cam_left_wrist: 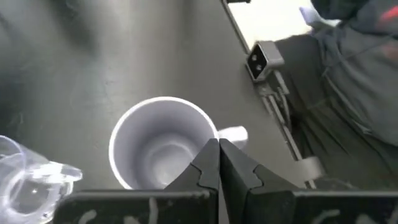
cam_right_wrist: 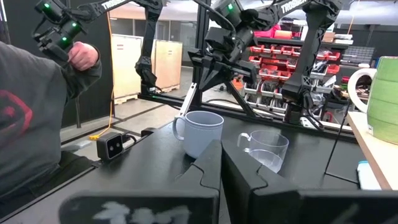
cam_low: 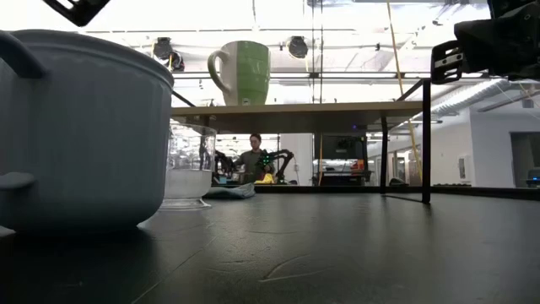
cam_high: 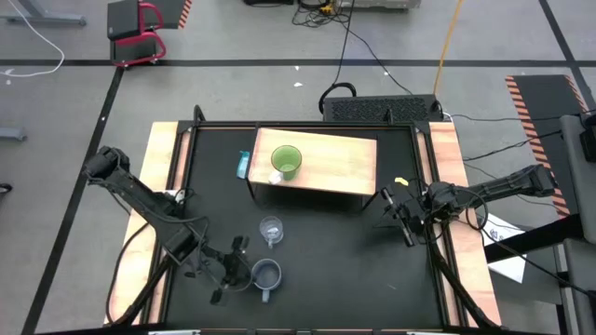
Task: Stack small to large cups/mugs on shelf
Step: Put the gray cup on the shelf
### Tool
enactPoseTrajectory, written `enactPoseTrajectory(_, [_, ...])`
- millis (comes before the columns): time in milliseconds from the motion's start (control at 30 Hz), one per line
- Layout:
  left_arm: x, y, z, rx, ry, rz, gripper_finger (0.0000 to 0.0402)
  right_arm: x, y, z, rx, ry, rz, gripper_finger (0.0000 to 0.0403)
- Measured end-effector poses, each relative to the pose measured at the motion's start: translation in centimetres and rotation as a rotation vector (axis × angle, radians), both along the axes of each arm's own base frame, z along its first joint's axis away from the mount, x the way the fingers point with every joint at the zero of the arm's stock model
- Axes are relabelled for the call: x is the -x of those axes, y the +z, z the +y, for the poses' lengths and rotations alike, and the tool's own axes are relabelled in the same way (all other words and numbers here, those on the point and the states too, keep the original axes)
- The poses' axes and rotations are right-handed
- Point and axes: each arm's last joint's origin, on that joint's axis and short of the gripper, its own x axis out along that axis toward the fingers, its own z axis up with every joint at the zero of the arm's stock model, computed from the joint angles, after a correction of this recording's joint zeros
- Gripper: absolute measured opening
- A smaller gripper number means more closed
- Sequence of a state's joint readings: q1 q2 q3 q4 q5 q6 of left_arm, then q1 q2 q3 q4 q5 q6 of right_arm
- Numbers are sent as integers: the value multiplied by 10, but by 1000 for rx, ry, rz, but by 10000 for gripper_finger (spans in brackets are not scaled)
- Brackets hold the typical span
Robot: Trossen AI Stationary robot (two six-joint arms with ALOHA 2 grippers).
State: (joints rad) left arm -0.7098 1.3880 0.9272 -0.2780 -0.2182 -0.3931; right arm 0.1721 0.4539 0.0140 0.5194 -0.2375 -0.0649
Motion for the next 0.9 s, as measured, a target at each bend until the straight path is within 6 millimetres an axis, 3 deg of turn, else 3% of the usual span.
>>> enactPoseTrajectory(633, [1, -2, 4, -60, 42, 0, 17, 0, -2, 0, 4, 0, 25, 0])
enactPoseTrajectory(900, [-7, -21, -1, -13, 45, 108, 29, 0, -2, 0, 4, 0, 24, 0])
